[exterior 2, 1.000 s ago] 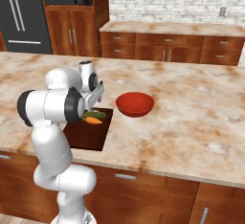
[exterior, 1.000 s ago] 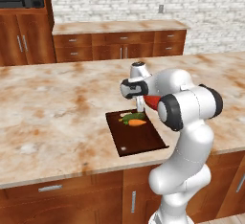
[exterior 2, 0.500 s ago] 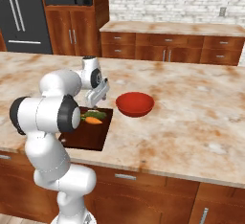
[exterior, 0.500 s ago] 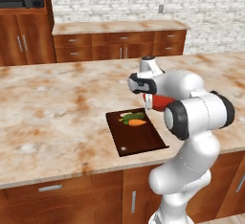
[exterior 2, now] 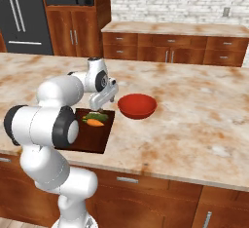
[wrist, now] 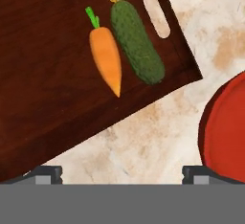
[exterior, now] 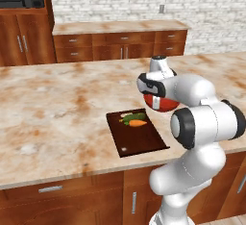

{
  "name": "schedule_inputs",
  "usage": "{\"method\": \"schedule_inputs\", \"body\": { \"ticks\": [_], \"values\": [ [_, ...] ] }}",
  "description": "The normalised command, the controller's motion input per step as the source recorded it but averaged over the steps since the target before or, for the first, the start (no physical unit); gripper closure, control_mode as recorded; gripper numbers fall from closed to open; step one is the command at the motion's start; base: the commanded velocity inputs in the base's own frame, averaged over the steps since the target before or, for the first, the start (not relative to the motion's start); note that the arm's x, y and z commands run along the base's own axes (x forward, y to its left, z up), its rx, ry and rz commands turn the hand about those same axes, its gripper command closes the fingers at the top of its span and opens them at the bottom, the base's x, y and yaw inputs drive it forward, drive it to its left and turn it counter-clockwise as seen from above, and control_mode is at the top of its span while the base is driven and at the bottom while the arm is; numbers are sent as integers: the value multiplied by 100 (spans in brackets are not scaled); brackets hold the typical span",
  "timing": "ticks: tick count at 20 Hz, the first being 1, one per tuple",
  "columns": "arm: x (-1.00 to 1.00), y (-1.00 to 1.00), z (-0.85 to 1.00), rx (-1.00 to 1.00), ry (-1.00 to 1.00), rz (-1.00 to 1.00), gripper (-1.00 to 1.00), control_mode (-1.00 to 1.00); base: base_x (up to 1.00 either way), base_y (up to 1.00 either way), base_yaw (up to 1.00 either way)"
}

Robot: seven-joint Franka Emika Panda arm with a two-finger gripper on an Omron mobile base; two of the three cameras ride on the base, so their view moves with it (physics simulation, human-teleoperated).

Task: Place the two vegetables and bowl onto the tray for setting up a vegetable dip station.

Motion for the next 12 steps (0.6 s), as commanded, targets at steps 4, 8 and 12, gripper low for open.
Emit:
{"method": "schedule_inputs", "body": {
  "ticks": [4, 8, 12],
  "values": [
    [-6, -34, 0, 0, -3, -14, -100, -100, 0, 0, 0],
    [0, -31, 0, 0, -2, -6, -100, -100, 0, 0, 0],
    [2, -27, -2, 0, 0, 0, -100, -100, 0, 0, 0]
  ]
}}
